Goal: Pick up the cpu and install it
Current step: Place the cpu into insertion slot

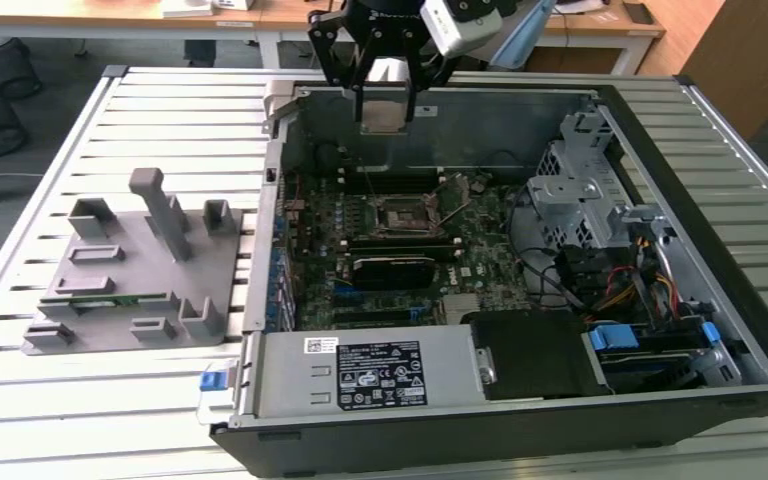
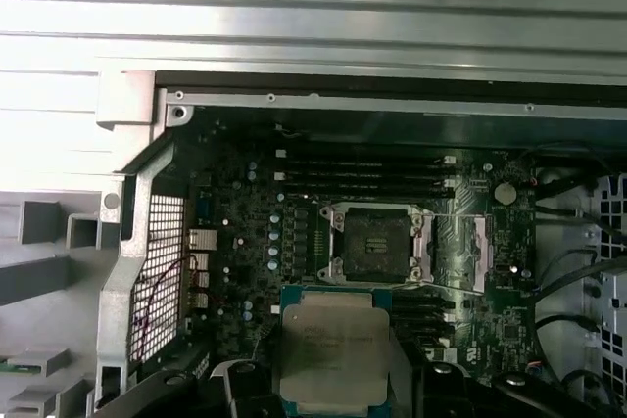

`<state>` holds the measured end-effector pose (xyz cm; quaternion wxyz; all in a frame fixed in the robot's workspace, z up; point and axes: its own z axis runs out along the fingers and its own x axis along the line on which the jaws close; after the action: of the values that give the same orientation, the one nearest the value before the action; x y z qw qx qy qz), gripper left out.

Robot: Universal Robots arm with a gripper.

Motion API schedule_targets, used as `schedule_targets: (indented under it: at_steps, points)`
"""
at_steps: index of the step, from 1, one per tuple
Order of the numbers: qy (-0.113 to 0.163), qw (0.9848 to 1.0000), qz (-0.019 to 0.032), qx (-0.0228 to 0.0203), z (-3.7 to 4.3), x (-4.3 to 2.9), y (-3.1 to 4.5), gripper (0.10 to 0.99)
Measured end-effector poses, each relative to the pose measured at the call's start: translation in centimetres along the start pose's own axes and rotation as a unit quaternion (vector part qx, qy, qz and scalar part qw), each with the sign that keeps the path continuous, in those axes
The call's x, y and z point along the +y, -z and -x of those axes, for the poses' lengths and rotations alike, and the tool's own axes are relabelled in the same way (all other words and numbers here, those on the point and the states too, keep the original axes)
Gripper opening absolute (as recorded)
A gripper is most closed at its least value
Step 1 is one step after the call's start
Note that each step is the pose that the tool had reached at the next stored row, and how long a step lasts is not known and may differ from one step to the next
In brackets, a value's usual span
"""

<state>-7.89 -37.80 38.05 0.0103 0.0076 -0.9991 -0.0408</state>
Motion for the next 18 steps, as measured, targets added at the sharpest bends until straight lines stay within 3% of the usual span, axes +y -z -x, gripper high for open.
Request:
schedule_targets:
  at_steps: [5, 10, 14, 18]
  points:
    - [-0.043, 0.9991, 0.0009, -0.0038, 0.00, -0.01, -0.08, 0.529]
    - [-0.083, 0.9965, 0.0017, -0.0072, 0.00, -0.01, -0.23, 0.529]
    - [-0.112, 0.9936, 0.0023, -0.0096, 0.00, -0.01, -0.34, 0.529]
    - [-0.143, 0.9897, 0.0029, -0.0121, 0.01, -0.01, -0.44, 0.529]
